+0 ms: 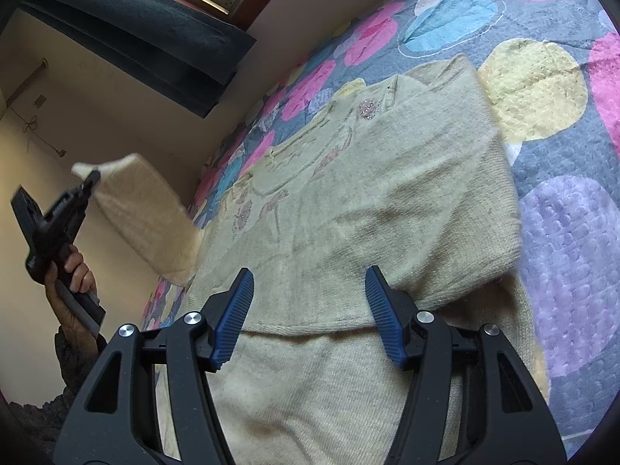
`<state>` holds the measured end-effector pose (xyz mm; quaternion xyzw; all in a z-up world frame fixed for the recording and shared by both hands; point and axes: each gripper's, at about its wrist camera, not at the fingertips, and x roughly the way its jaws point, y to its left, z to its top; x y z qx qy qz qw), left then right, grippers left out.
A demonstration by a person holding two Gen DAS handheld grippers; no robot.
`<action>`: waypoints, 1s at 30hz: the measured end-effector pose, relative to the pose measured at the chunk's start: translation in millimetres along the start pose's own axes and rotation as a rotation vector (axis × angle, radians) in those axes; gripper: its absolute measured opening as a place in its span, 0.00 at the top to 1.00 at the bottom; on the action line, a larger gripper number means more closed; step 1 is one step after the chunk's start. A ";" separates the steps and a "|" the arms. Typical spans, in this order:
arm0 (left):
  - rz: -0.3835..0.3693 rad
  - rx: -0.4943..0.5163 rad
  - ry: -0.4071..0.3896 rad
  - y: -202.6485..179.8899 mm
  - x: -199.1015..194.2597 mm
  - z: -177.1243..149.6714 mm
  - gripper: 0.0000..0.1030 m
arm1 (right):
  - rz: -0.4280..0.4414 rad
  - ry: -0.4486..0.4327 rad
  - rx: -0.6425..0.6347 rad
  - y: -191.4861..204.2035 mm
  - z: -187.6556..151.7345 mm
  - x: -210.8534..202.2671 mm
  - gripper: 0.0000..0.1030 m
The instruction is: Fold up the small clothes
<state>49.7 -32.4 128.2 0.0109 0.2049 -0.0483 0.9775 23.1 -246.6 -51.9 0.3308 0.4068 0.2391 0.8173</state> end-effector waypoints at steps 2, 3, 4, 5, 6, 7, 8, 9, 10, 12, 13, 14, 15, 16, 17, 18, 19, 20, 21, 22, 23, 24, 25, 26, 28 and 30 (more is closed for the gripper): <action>-0.060 0.032 0.042 -38.0 16.1 -14.1 0.95 | 0.005 -0.001 0.004 0.0 -0.7 -0.6 0.42; -0.090 0.064 0.083 -60.4 29.3 -25.7 0.95 | 0.009 -0.001 0.005 -0.9 -0.4 -1.1 0.42; -0.121 0.090 0.129 -77.3 41.6 -37.3 0.95 | 0.012 -0.002 0.007 -1.7 -0.5 -1.8 0.42; -0.150 0.110 0.177 -90.3 52.8 -49.9 0.94 | 0.015 -0.002 0.009 -2.2 -0.4 -2.1 0.42; -0.176 0.133 0.241 -105.1 66.3 -65.7 0.94 | 0.017 -0.001 0.009 -3.0 -0.1 -2.6 0.42; -0.190 0.150 0.275 -116.0 71.0 -74.0 0.93 | 0.020 -0.001 0.011 -3.3 -0.1 -2.9 0.42; -0.204 0.172 0.303 -127.6 72.5 -81.3 0.91 | 0.023 -0.001 0.012 -4.1 0.2 -3.4 0.42; -0.214 0.196 0.318 -137.1 69.4 -87.7 0.85 | 0.025 0.000 0.013 -5.2 0.6 -4.2 0.42; -0.222 0.208 0.315 -139.2 67.4 -89.0 0.66 | 0.028 -0.001 0.015 -5.6 0.7 -4.7 0.42; -0.238 0.214 0.268 -134.6 47.0 -88.1 0.38 | 0.034 -0.001 0.017 -6.8 1.6 -5.5 0.42; -0.242 0.211 0.248 -129.8 40.4 -86.1 0.36 | 0.037 -0.001 0.021 -7.5 1.8 -5.8 0.42; -0.243 0.208 0.235 -129.8 36.8 -83.4 0.36 | 0.039 -0.001 0.022 -8.0 2.0 -5.9 0.42; -0.243 0.197 0.230 -120.3 31.2 -80.8 0.36 | 0.041 -0.001 0.023 -9.2 2.2 -7.0 0.42; -0.239 0.175 0.229 -106.7 26.5 -79.7 0.36 | 0.042 -0.002 0.024 -9.3 2.0 -7.2 0.42; -0.235 0.158 0.232 -97.1 25.0 -79.0 0.36 | 0.045 -0.003 0.026 -9.7 2.0 -7.8 0.42; -0.226 0.132 0.241 -78.7 21.7 -80.9 0.36 | 0.049 -0.005 0.029 -10.4 2.0 -8.7 0.42; -0.209 0.116 0.248 -63.8 20.8 -83.2 0.36 | 0.055 -0.006 0.036 -11.7 2.3 -9.5 0.42; -0.174 0.098 0.259 -39.6 17.5 -89.5 0.36 | 0.061 -0.006 0.041 -12.9 2.8 -9.8 0.42; -0.151 0.090 0.264 -27.8 17.2 -95.0 0.36 | 0.068 -0.007 0.050 -14.3 3.5 -11.2 0.42; -0.121 0.083 0.271 -10.5 15.2 -102.2 0.36 | 0.079 -0.012 0.064 -15.9 4.2 -13.2 0.42; -0.073 0.079 0.285 11.4 13.6 -111.8 0.36 | 0.089 -0.011 0.078 -17.4 5.1 -14.8 0.42; -0.042 0.077 0.297 24.1 13.0 -118.8 0.36 | 0.097 -0.010 0.093 -19.2 5.8 -16.6 0.42; -0.015 0.076 0.313 36.4 13.7 -125.9 0.36 | 0.106 -0.009 0.114 -22.3 7.8 -19.1 0.42; 0.009 0.073 0.331 48.2 15.1 -133.0 0.36 | 0.116 -0.012 0.146 -24.5 9.5 -21.3 0.42; 0.054 0.071 0.367 68.8 18.9 -145.7 0.36 | 0.112 -0.011 0.186 -26.6 13.6 -24.3 0.42; 0.094 0.084 0.392 81.8 22.7 -154.4 0.36 | 0.108 -0.016 0.195 -25.2 17.5 -26.2 0.42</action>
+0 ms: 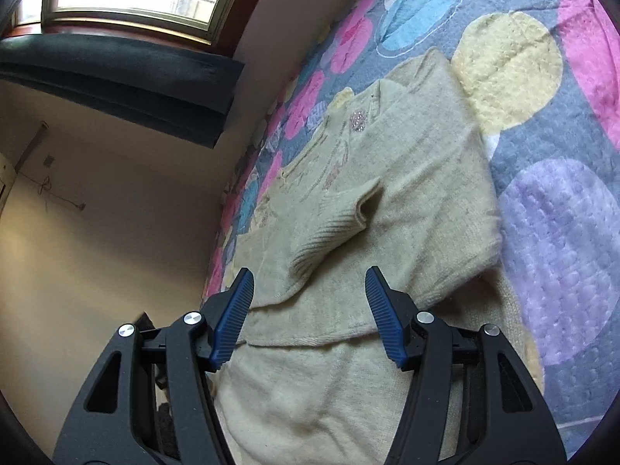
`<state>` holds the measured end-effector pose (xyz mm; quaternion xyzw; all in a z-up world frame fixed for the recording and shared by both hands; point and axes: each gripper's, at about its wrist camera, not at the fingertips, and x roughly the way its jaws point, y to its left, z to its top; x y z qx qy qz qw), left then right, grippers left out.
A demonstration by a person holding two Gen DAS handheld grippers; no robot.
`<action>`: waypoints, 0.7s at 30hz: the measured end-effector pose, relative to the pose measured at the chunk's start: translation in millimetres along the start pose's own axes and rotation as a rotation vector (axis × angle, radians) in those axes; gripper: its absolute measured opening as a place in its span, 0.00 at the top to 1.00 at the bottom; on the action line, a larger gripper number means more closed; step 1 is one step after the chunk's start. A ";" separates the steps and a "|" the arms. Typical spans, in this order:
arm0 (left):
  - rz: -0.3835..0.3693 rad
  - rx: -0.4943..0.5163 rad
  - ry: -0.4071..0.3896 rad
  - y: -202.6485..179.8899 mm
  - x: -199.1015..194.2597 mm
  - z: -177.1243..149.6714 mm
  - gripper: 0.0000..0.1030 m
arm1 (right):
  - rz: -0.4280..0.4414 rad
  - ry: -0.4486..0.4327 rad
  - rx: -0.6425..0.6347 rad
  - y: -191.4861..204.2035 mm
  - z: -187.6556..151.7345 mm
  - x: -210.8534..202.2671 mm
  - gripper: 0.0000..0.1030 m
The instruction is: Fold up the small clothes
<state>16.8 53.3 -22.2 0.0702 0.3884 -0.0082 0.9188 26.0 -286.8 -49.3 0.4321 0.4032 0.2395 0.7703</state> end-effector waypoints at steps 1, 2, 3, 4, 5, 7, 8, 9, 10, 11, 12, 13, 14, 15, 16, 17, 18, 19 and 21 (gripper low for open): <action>0.011 -0.003 0.010 5.4 3.1 -2.3 0.36 | -0.015 -0.006 0.002 1.4 2.0 -0.6 0.42; 0.015 -0.021 0.024 11.3 7.1 -2.9 0.36 | -0.048 -0.022 -0.005 4.3 8.0 -2.3 0.42; 0.009 -0.041 0.036 16.5 10.0 -2.9 0.36 | -0.070 -0.033 -0.015 6.6 12.7 -1.1 0.42; 0.001 -0.069 0.052 22.8 14.3 -2.5 0.36 | -0.087 -0.042 -0.022 7.2 16.4 -0.5 0.42; 0.003 -0.078 0.058 24.8 16.5 -1.7 0.36 | -0.097 -0.045 -0.019 5.7 20.0 1.4 0.42; 0.018 -0.086 0.075 26.9 24.2 0.2 0.36 | -0.112 -0.028 0.021 -1.2 27.6 11.8 0.42; 0.022 -0.090 0.091 26.9 29.3 1.2 0.36 | -0.108 -0.005 0.029 -1.4 30.0 18.1 0.42; 0.021 -0.095 0.100 28.1 32.0 0.2 0.36 | -0.100 0.032 0.027 0.6 32.3 26.4 0.42; 0.019 -0.105 0.111 29.9 35.5 -0.1 0.36 | -0.095 0.064 0.010 6.9 35.6 33.9 0.42; 0.017 -0.122 0.125 32.1 39.7 0.2 0.36 | -0.080 0.059 -0.007 13.8 39.0 36.1 0.42; 0.013 -0.140 0.134 34.9 42.6 0.7 0.36 | -0.035 0.031 -0.022 22.2 42.9 34.7 0.42; 0.008 -0.156 0.138 37.3 44.0 0.9 0.36 | 0.054 -0.001 -0.021 28.4 47.9 31.3 0.42; 0.001 -0.181 0.142 41.0 46.0 1.0 0.36 | 0.182 -0.035 0.004 31.2 53.3 27.4 0.40; -0.001 -0.193 0.144 42.3 46.6 1.2 0.36 | 0.262 -0.066 0.035 30.1 57.5 24.8 0.32; -0.004 -0.203 0.144 43.6 47.4 1.2 0.36 | 0.267 -0.101 0.073 25.7 61.7 23.1 0.29; -0.005 -0.206 0.144 44.3 47.9 1.0 0.36 | 0.221 -0.111 0.084 21.9 63.6 23.1 0.29; -0.004 -0.205 0.144 43.8 47.9 0.5 0.36 | 0.116 -0.121 0.080 16.8 64.7 23.3 0.29; -0.003 -0.203 0.143 43.1 47.5 0.6 0.36 | 0.037 -0.129 0.068 13.0 63.7 21.6 0.29; -0.006 -0.205 0.143 43.0 47.5 0.4 0.35 | -0.071 -0.137 0.066 5.6 60.2 18.4 0.30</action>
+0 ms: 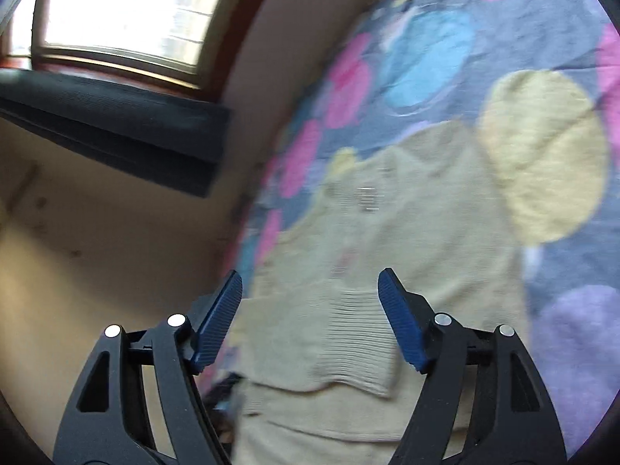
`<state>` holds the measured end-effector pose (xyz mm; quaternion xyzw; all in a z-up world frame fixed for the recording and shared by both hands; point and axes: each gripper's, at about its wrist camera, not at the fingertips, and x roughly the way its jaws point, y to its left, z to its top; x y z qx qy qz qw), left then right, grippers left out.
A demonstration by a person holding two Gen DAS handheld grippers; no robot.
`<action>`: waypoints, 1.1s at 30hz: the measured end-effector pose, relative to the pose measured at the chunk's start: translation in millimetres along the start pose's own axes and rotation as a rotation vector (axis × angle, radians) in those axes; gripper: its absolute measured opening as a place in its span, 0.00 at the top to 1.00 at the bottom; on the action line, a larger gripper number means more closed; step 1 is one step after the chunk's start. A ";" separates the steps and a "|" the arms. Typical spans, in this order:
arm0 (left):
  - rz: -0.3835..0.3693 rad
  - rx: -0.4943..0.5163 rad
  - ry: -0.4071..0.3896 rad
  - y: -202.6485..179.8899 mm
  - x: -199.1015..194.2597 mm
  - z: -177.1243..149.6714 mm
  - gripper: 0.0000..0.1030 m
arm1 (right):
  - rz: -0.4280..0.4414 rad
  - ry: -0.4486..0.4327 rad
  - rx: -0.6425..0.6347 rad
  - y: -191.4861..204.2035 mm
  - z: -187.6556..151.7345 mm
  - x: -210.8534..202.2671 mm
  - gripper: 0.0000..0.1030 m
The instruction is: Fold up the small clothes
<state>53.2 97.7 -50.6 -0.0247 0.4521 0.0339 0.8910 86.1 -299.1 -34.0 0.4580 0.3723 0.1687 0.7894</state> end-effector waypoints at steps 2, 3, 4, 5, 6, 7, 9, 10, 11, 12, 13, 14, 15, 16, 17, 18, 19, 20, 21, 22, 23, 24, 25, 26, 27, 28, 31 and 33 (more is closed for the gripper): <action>-0.006 -0.007 0.005 0.5 1.0 0.2 0.35 | -0.062 0.027 0.005 -6.4 -5.8 -3.2 0.39; -0.009 -0.011 0.005 0.9 1.4 0.8 0.35 | -0.097 0.041 -0.010 -4.3 -8.8 -4.3 0.41; -0.010 -0.013 0.005 1.0 1.5 1.3 0.34 | -0.141 0.054 -0.033 -1.0 -11.7 -5.2 0.41; -0.011 -0.015 0.004 1.2 1.5 1.8 0.33 | -0.196 0.076 -0.066 4.4 -17.7 -4.0 0.41; -0.011 -0.016 0.005 0.8 1.9 1.9 0.33 | -0.231 0.102 -0.093 8.7 -21.3 -0.8 0.41; -0.010 -0.016 0.005 0.8 2.3 2.0 0.33 | -0.254 0.126 -0.117 10.8 -25.7 1.7 0.41; -0.012 -0.017 0.004 1.1 2.2 1.8 0.33 | -0.309 0.149 -0.183 17.7 -39.7 6.5 0.41; -0.012 -0.018 0.005 1.1 2.5 1.9 0.33 | -0.343 0.149 -0.229 24.0 -43.8 10.6 0.41; -0.014 -0.020 0.006 0.9 3.4 1.7 0.33 | -0.369 0.147 -0.259 28.1 -46.3 14.4 0.42; -0.014 -0.020 0.007 1.2 3.5 1.9 0.33 | -0.388 0.146 -0.278 30.9 -48.3 17.3 0.46; -0.014 -0.020 0.007 1.3 3.4 2.1 0.33 | -0.410 0.146 -0.298 33.8 -50.5 20.9 0.53; -0.015 -0.022 0.007 1.4 3.3 2.2 0.33 | -0.426 0.146 -0.313 36.0 -52.7 24.8 0.57; -0.015 -0.026 0.005 2.0 3.1 2.3 0.33 | -0.438 0.146 -0.324 35.9 -52.5 27.6 0.65; -0.015 -0.030 0.004 2.9 2.9 2.2 0.33 | -0.447 0.149 -0.332 37.8 -53.7 30.9 0.70; -0.015 -0.035 0.004 3.8 3.0 2.1 0.33 | -0.449 0.151 -0.334 36.7 -53.8 33.1 0.73; -0.014 -0.043 0.005 4.9 3.4 2.0 0.33 | -0.449 0.153 -0.336 37.0 -53.2 36.3 0.83; -0.017 -0.045 0.005 5.8 3.3 2.0 0.33 | -0.450 0.154 -0.343 38.9 -54.2 37.9 0.95; -0.016 -0.046 0.004 5.9 3.2 2.0 0.33 | -0.445 0.153 -0.350 36.4 -55.4 31.5 0.96; -0.016 -0.047 0.003 6.2 3.0 1.9 0.33 | -0.436 0.144 -0.355 37.4 -54.0 22.9 0.96; -0.016 -0.047 0.004 6.9 3.2 1.8 0.33 | -0.427 0.127 -0.359 39.4 -51.9 19.4 0.97; -0.017 -0.050 0.005 7.7 3.9 1.8 0.33 | -0.411 0.103 -0.357 41.6 -52.1 11.0 0.97; -0.019 -0.052 0.005 8.1 3.8 1.8 0.33 | -0.400 0.085 -0.350 41.9 -51.9 1.5 0.97; -0.021 -0.055 0.005 8.8 3.7 1.7 0.33 | -0.404 0.063 -0.341 40.5 -52.8 -4.3 0.97; -0.023 -0.057 0.006 9.4 4.1 1.7 0.32 | -0.426 0.054 -0.343 38.5 -51.1 -7.2 0.97; -0.026 -0.058 0.010 9.3 4.8 1.8 0.32 | -0.455 0.053 -0.347 34.7 -51.7 -7.2 0.97; -0.025 -0.055 0.011 8.5 5.1 1.8 0.31 | -0.477 0.062 -0.342 28.2 -51.9 -5.1 0.97; -0.018 -0.049 0.013 7.1 5.8 1.4 0.31 | -0.446 0.080 -0.298 9.0 -51.3 0.6 0.97; -0.022 -0.053 0.015 7.9 6.1 1.8 0.31 | -0.426 0.073 -0.287 9.3 -48.9 -1.1 0.97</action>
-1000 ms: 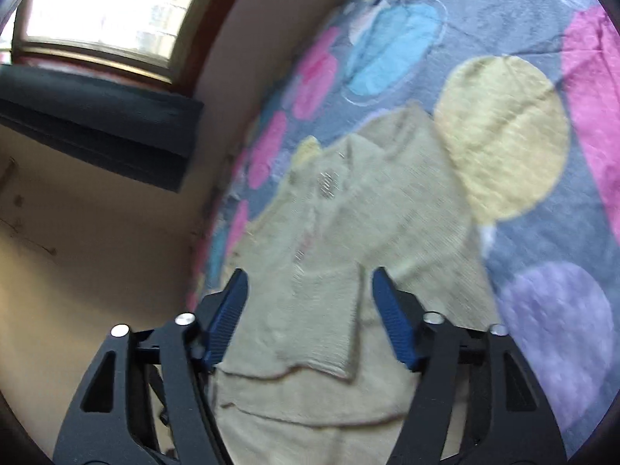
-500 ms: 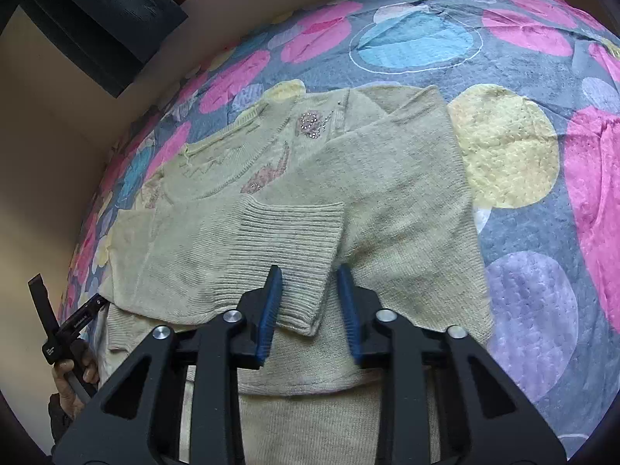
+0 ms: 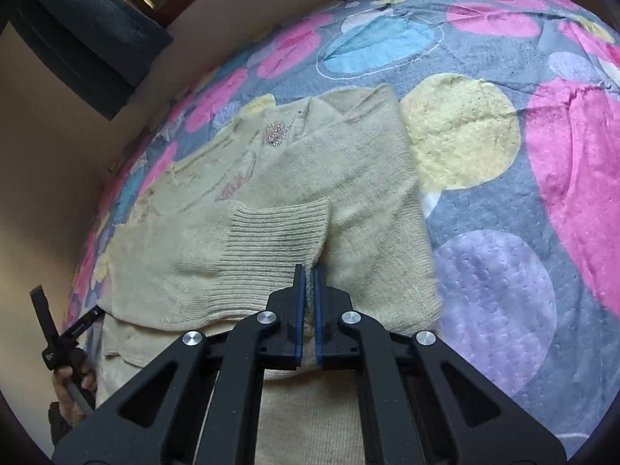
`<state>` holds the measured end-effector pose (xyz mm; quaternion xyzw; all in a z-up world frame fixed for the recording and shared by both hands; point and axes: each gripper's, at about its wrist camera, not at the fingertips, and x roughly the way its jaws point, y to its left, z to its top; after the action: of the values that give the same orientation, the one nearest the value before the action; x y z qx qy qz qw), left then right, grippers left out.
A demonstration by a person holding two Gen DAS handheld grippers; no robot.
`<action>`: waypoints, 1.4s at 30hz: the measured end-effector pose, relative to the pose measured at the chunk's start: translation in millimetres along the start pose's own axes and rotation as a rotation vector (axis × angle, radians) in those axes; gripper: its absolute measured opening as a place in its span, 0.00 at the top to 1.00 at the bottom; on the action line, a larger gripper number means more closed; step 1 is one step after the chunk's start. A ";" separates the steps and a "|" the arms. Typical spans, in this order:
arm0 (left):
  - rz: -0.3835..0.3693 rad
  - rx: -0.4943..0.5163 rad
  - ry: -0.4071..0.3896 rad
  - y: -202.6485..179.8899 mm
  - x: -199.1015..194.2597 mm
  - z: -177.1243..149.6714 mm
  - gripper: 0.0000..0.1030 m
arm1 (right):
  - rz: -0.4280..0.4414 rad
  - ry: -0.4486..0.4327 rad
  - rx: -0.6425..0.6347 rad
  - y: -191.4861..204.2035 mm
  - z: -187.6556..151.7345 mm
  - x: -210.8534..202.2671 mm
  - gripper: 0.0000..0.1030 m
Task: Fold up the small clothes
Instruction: 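Grasp the sweater hem with both grippers and lift it toward the collar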
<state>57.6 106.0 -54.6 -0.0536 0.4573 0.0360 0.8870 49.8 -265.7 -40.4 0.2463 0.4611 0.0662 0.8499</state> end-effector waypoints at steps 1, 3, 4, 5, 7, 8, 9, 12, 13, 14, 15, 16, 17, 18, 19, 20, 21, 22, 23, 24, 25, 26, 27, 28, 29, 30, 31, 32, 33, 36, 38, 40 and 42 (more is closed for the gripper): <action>0.000 -0.001 -0.001 0.1 -0.4 0.3 0.31 | 0.003 0.004 0.001 0.3 0.9 -0.1 0.97; -0.003 -0.003 0.001 0.4 -0.3 0.3 0.31 | 0.012 0.005 0.005 -2.1 1.0 -1.1 0.97; -0.008 -0.008 0.000 1.5 -1.6 1.0 0.31 | 0.026 0.003 0.023 -5.5 0.4 -3.3 0.97; -0.012 -0.012 -0.002 2.9 -2.3 1.3 0.31 | 0.035 0.004 0.037 -9.2 -0.3 -5.5 0.96; -0.020 -0.022 -0.001 7.2 -4.2 1.3 0.31 | 0.058 0.003 0.062 -18.3 -3.8 -14.2 0.94; -0.024 -0.025 -0.001 8.9 -5.2 0.7 0.31 | 0.061 0.001 0.071 -22.4 -7.2 -21.3 0.93; -0.030 -0.022 -0.002 10.6 -8.1 -0.4 0.31 | 0.062 0.000 0.073 -24.7 -9.8 -26.9 0.92; -0.051 -0.001 -0.005 13.2 -16.3 -7.3 0.31 | 0.075 -0.009 0.080 -36.6 -22.7 -53.8 0.74; -0.072 0.003 -0.004 15.1 -21.5 -11.7 0.31 | 0.073 -0.011 0.085 -40.0 -25.8 -61.1 0.64; -0.085 0.004 -0.003 16.4 -23.6 -13.7 0.31 | 0.070 -0.013 0.091 -45.6 -32.2 -71.4 0.62; -0.116 0.009 0.000 18.9 -30.1 -19.9 0.31 | 0.072 -0.010 0.098 -51.1 -39.4 -80.8 0.61; -0.141 0.012 0.006 21.1 -35.1 -25.0 0.31 | 0.078 -0.004 0.104 -55.4 -44.9 -87.1 0.61; -0.169 0.013 0.015 23.4 -40.7 -30.8 0.31 | 0.101 0.013 0.121 -62.2 -55.0 -96.0 0.60; -0.208 0.010 0.028 27.1 -48.2 -39.0 0.31 | 0.118 0.027 0.131 -65.8 -62.1 -100.5 0.59; -0.243 0.004 0.042 30.5 -54.7 -46.4 0.31 | 0.149 0.050 0.146 -70.7 -73.0 -106.6 0.59; -0.278 -0.003 0.055 33.6 -60.9 -53.9 0.31 | 0.177 0.069 0.153 -73.3 -82.4 -111.2 0.59; -0.319 -0.013 0.072 37.9 -69.3 -64.7 0.31 | 0.198 0.084 0.156 -74.2 -89.9 -114.0 0.58; -0.347 -0.019 0.084 40.9 -75.9 -73.3 0.31 | 0.225 0.103 0.159 -75.1 -98.9 -116.5 0.57; -0.381 -0.022 0.097 44.9 -85.1 -85.3 0.31 | 0.260 0.127 0.157 -74.4 -109.7 -118.8 0.57; -0.406 -0.024 0.104 47.1 -91.2 -93.0 0.31 | 0.287 0.142 0.153 -72.7 -118.3 -120.8 0.56; -0.433 -0.028 0.112 49.4 -97.3 -100.9 0.31 | 0.308 0.153 0.146 -70.5 -125.8 -122.9 0.55; -0.460 -0.034 0.124 51.7 -102.4 -108.4 0.31 | 0.336 0.165 0.134 -66.9 -133.3 -125.3 0.55; -0.500 -0.046 0.138 54.6 -109.6 -118.2 0.31 | 0.362 0.177 0.126 -63.7 -138.9 -126.8 0.53; -0.528 -0.059 0.148 56.8 -114.0 -124.2 0.31 | 0.383 0.192 0.118 -60.3 -143.8 -127.8 0.52; -0.569 -0.082 0.167 59.8 -119.2 -133.6 0.31 | 0.393 0.207 0.100 -55.1 -149.3 -128.8 0.52; -0.604 -0.104 0.180 62.5 -123.5 -141.5 0.31 | 0.395 0.215 0.080 -50.5 -152.7 -129.7 0.51; -0.630 -0.120 0.190 64.7 -126.1 -146.7 0.31 | 0.399 0.225 0.057 -45.0 -157.3 -130.4 0.50; -0.654 -0.130 0.195 65.6 -130.1 -152.3 0.31 | 0.404 0.232 0.047 -40.5 -162.1 -131.1 0.50; -0.685 -0.140 0.204 65.6 -134.9 -158.7 0.31 | 0.411 0.238 0.038 -36.8 -165.5 -131.7 0.49; -0.765 -0.176 0.251 61.5 -140.4 -174.4 0.34 | 0.442 0.256 0.023 -28.7 -173.6 -133.1 0.49; -0.784 -0.169 0.259 55.8 -143.3 -181.5 0.38 | 0.459 0.265 0.010 -23.7 -181.2 -135.7 0.49; -0.800 -0.151 0.266 48.5 -146.8 -187.2 0.38 | 0.470 0.271 -0.003 -19.3 -185.1 -137.2 0.49; -0.838 -0.158 0.291 41.8 -146.4 -190.5 0.38 | 0.495 0.279 -0.008 -19.2 -185.4 -139.6 0.49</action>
<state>-185.7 120.9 -47.6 -0.3064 0.5119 -0.2992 0.7447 -182.8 -263.5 -28.8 0.3365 0.4991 0.3070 0.7372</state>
